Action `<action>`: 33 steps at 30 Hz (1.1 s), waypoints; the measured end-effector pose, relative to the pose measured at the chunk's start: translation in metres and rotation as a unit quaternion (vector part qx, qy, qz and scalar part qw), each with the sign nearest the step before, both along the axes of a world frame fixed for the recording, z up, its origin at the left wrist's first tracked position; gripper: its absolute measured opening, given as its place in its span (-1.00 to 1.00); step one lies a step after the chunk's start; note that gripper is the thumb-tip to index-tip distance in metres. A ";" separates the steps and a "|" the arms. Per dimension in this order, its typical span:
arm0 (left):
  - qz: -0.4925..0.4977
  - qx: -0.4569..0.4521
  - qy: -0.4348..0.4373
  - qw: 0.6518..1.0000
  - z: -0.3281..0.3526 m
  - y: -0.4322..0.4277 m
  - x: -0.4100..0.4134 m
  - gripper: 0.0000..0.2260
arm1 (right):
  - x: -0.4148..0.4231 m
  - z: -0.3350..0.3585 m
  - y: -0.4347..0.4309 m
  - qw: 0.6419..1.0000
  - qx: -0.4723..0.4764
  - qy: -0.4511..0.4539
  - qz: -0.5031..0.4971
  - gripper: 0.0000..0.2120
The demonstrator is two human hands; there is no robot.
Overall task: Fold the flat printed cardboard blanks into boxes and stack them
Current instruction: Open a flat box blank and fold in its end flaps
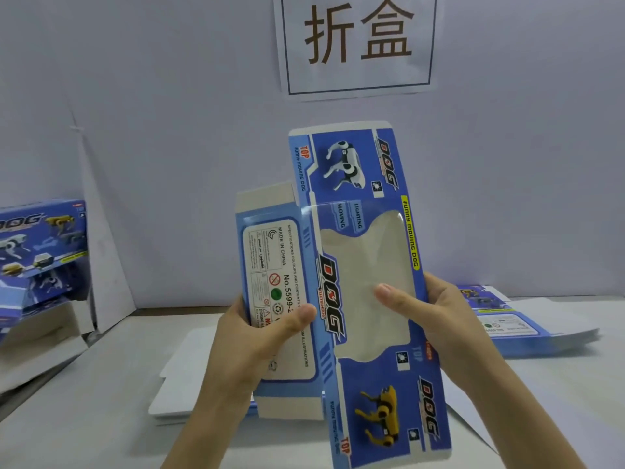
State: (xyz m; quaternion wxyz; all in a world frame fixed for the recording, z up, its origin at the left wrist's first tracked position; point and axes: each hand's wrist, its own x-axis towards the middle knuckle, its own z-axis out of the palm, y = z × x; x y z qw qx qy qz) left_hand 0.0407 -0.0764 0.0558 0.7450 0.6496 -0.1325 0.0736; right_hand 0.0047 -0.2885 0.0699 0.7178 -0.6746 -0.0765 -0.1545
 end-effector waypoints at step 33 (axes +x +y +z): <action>0.066 0.035 -0.019 0.997 -0.007 -0.008 0.003 -0.36 | -0.008 0.002 0.025 0.993 0.009 -0.091 -0.079 -0.89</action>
